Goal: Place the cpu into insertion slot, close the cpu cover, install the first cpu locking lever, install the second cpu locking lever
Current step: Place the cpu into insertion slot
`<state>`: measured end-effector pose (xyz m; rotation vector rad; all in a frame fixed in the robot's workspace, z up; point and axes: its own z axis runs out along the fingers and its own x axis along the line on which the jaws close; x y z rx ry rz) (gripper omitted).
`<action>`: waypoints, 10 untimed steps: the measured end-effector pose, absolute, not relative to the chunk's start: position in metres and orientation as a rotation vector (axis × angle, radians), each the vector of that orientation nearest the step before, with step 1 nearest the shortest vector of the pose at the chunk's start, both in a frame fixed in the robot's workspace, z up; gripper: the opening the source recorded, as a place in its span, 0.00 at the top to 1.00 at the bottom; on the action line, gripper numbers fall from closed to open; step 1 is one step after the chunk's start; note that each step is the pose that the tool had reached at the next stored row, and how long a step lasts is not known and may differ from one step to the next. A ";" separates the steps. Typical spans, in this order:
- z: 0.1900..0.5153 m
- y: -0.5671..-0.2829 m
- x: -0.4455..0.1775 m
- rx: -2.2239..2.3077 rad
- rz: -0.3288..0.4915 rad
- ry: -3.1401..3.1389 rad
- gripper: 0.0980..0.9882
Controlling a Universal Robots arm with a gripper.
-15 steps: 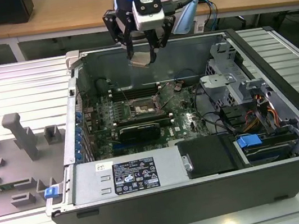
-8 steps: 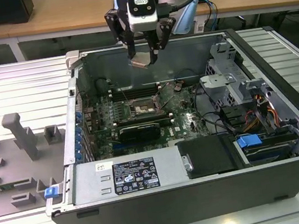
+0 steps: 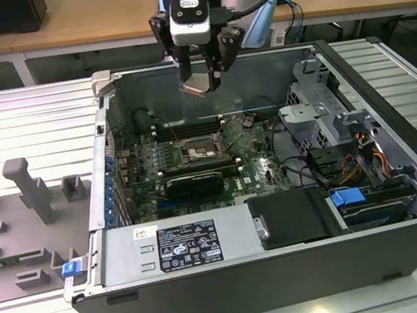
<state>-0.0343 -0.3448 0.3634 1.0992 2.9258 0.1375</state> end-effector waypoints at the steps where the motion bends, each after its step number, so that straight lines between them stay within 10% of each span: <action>1: 0.363 -0.345 -0.034 1.118 0.137 2.918 0.51; 10: 0.363 -0.345 -0.034 1.264 0.136 2.853 0.51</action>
